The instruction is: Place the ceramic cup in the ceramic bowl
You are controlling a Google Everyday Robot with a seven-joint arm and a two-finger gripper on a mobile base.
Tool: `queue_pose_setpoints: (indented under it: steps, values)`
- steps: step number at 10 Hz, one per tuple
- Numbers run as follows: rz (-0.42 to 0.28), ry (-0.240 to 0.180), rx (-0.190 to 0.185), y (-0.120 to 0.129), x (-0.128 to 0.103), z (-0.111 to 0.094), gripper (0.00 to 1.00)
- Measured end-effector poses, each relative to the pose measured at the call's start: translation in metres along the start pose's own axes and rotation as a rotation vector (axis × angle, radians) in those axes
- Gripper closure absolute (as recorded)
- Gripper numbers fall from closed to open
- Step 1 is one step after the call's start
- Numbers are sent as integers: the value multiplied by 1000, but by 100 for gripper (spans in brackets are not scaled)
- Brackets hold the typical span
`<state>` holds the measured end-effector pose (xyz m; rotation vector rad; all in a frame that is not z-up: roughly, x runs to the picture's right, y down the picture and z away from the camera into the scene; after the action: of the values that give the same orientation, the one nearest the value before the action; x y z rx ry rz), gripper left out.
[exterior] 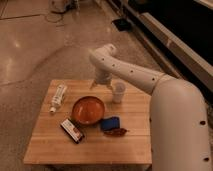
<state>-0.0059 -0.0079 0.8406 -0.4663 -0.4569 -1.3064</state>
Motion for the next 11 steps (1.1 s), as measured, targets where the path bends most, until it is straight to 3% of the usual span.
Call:
queue_pose_setpoints:
  steps: [4, 7, 11]
  values:
    - [116, 34, -42, 65, 28, -18, 20]
    - [178, 33, -51, 98, 33, -24, 20]
    - [250, -7, -62, 135, 24, 0, 20]
